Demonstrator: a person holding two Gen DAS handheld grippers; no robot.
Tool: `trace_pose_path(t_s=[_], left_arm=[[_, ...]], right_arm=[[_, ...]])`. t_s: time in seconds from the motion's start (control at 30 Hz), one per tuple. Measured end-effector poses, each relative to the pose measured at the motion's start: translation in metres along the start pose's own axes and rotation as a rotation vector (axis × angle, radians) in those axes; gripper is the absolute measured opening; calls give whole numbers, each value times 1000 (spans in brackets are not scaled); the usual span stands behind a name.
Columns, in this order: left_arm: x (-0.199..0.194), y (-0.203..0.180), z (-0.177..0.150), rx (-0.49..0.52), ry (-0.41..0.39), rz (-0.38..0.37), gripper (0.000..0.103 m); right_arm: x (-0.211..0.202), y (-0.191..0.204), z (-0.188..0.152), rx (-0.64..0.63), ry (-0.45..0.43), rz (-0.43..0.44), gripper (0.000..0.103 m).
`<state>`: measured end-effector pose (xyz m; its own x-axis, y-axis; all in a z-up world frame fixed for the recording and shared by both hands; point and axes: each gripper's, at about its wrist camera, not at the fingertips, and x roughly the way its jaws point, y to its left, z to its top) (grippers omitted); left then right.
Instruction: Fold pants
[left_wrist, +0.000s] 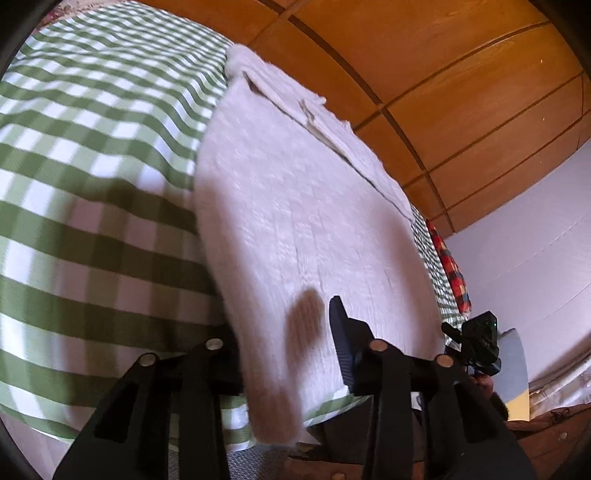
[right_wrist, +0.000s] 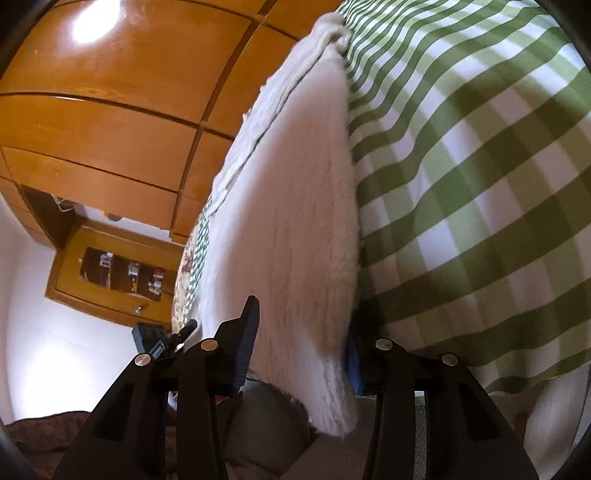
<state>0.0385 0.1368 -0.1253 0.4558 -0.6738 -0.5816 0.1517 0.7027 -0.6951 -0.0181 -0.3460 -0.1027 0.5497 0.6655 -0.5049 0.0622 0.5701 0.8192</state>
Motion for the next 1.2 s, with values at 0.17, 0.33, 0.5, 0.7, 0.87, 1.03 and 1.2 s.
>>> trace_pose_path(t_s=[0.17,0.33,0.5,0.7,0.87,1.03,1.2], left_arm=[[8,-1,2,-21,3,-5,25],[16,-9,2,18,-2,41,15],[12,-17,1,73,-12,80,6],[-18,-37,5,126,-97,19,6],[-37,-50,3,156,-132,-23,5],[-50,-60,-4,180,-147,-59,5],[-63,-69,-13,183,-155,-96,5]], right_arm=[[8,4,1,-15,1,-2,41],[15,15,1,-71,-3,-74,23],[20,20,-2,-80,-6,-94,8],[5,52,1,-213,-71,-115,7],[-6,64,4,-257,-116,-89,7],[-18,62,2,-261,-128,-43,7],[-34,75,-3,-321,-139,14,7]])
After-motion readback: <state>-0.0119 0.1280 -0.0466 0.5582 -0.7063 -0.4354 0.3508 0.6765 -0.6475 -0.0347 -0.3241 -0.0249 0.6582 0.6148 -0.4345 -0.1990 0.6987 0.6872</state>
